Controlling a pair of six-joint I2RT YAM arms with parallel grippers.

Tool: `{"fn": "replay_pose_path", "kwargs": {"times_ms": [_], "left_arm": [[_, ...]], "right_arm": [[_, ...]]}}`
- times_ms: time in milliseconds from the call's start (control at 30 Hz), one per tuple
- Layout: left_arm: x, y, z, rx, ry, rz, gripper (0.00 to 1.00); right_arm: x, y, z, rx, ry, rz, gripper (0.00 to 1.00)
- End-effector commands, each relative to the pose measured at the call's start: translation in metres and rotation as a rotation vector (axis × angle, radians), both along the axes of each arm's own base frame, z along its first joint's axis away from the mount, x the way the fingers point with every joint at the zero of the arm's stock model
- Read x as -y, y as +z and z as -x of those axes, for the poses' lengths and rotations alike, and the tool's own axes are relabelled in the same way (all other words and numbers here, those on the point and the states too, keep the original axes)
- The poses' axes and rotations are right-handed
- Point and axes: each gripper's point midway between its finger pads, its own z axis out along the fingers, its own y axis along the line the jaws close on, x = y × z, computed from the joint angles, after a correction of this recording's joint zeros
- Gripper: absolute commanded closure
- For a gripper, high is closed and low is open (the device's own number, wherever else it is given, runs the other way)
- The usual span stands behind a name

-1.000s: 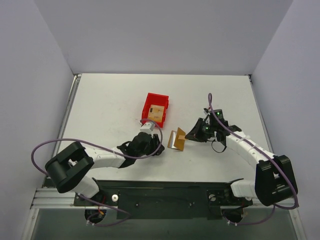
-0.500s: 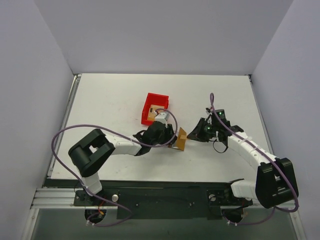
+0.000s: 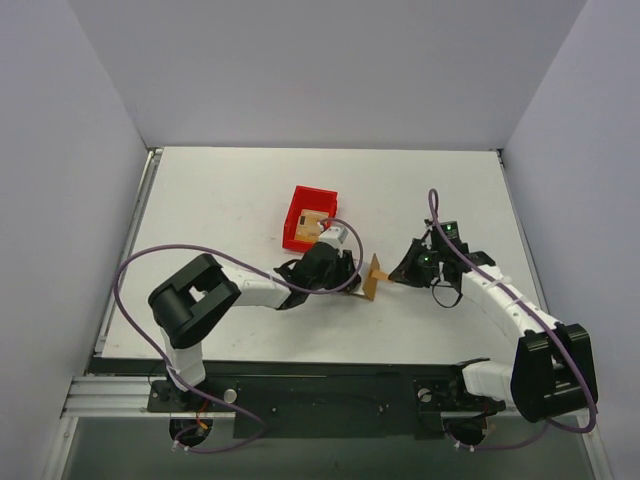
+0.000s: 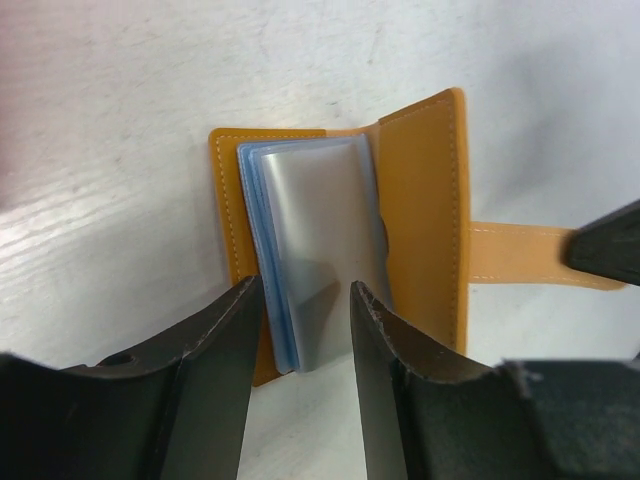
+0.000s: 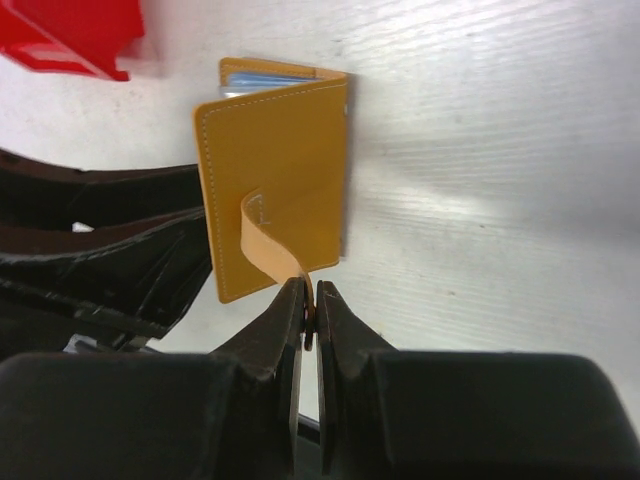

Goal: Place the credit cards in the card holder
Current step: Open the card holder at the center of the board.

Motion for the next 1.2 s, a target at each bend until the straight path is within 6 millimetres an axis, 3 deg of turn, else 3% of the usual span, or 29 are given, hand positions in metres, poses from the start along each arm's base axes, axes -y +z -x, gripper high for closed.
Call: {"fn": "replay_pose_path", "kwargs": {"times_ms": [0,300,500,633,833,1167], "left_arm": [[0.03,0.03,-0.002,0.069,-0.069,0.053,0.5],[0.044,0.039,0.001,0.097,-0.111,0.044,0.5],[0.059,0.038,0.006,0.092,-0.156,0.055,0.5],[0.07,0.04,0.01,0.099,-0.177,0.057,0.5],[0.084,0.048,0.022,0.1,-0.23,0.084,0.5],[0.105,0.059,0.032,0.11,-0.273,0.118,0.5]], "right_arm": [[0.026,-0.011,0.009,-0.046,-0.056,0.113,0.98],[0.05,-0.027,0.018,-0.12,-0.113,0.235,0.95],[0.06,-0.033,0.023,-0.142,-0.15,0.249,0.85],[0.064,-0.036,0.026,-0.157,-0.163,0.251,0.72],[0.067,-0.04,0.027,-0.17,-0.175,0.251,0.61],[0.062,-0.037,0.022,-0.144,-0.206,0.153,0.55]]}}
